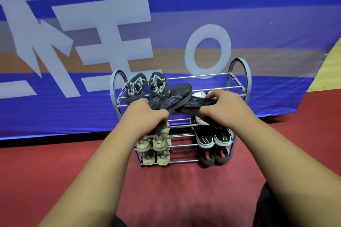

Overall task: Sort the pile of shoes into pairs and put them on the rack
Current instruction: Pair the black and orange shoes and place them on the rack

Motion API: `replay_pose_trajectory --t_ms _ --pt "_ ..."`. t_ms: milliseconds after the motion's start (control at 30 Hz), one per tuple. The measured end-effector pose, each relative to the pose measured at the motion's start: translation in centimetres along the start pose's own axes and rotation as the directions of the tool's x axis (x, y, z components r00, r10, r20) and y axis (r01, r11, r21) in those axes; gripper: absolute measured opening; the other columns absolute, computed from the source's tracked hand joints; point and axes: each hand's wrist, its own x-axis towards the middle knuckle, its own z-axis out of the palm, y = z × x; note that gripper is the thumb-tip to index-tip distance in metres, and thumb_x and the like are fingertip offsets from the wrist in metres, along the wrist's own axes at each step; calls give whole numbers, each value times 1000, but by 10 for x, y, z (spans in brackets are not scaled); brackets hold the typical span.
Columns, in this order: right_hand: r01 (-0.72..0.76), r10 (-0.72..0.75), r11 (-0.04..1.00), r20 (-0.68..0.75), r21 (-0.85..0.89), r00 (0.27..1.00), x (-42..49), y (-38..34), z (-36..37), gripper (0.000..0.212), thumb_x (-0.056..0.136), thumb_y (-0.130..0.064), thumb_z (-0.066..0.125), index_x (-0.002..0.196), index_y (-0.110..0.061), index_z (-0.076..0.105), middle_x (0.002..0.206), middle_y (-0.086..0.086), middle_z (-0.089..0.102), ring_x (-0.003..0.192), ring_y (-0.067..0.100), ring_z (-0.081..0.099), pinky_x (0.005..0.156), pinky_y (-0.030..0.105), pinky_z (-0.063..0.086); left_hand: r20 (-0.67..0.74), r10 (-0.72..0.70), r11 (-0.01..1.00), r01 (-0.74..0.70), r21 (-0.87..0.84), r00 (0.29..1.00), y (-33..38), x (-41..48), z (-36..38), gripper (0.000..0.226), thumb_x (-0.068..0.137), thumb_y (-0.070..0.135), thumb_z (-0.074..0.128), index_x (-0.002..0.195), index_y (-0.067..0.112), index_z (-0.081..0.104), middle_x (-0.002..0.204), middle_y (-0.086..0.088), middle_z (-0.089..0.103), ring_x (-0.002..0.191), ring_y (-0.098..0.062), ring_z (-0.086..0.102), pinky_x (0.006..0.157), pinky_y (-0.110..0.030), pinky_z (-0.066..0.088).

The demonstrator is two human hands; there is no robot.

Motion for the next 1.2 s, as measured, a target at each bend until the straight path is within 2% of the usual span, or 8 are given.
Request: replay_pose_trajectory --t_ms 233,367,500,633,733,833,1000,1200 --pt "-23 38 993 -130 115 991 24 15 -13 47 71 -40 75 117 -36 66 89 -18 66 80 4 64 70 30 54 -154 52 992 -70 -109 987 25 25 32 29 71 30 72 85 5 70 62 -3 69 54 -16 57 54 -26 46" --pt "-81 97 992 -176 94 980 52 37 -14 50 73 -38 75 121 -29 64 91 -9 67 91 19 64 76 36 56 -182 91 981 -120 -154 979 44 49 60 20 79 21 73 68 9 62 61 -4 65 42 -4 53 46 -20 45" --pt "-118 142 985 -211 122 967 86 60 -15 39 73 -35 73 109 -23 66 89 -4 70 88 23 66 67 35 55 -138 27 990 -46 -131 990 52 87 97 26 71 33 68 68 7 63 72 -14 71 53 -23 56 50 -25 42" --pt "-88 135 980 -272 177 953 115 76 -10 26 75 -31 72 98 -20 66 84 -4 67 85 25 64 53 28 41 -145 4 1000 -5 -4 989 64 120 130 54 77 43 71 109 0 58 110 -20 62 87 -35 63 63 -34 41" --pt "-83 140 978 -304 194 942 135 85 -1 16 78 -28 69 89 -18 64 84 0 66 83 28 61 48 26 34 -151 -7 999 12 34 988 73 140 151 55 86 37 72 119 -2 53 120 -17 53 88 -36 59 70 -37 43" --pt "-90 157 974 -337 207 928 151 92 9 20 77 -29 67 93 -18 64 92 4 65 91 33 60 55 29 38 -179 8 1000 -4 23 984 83 158 171 53 87 38 72 117 -2 54 117 -18 53 80 -34 58 67 -38 45" --pt "-99 174 973 -379 210 909 164 90 19 27 75 -31 63 97 -16 63 96 4 63 94 33 60 74 42 57 -251 -3 1000 -4 -25 968 94 178 194 55 85 43 71 114 -1 56 118 -18 54 94 -42 65 72 -48 59" --pt "-106 180 970 -358 218 916 170 91 33 38 86 -30 71 119 -12 63 120 7 62 116 31 56 90 41 50 -225 -51 995 69 74 973 88 191 211 76 93 55 70 136 -3 46 139 -22 43 119 -43 56 92 -52 55"
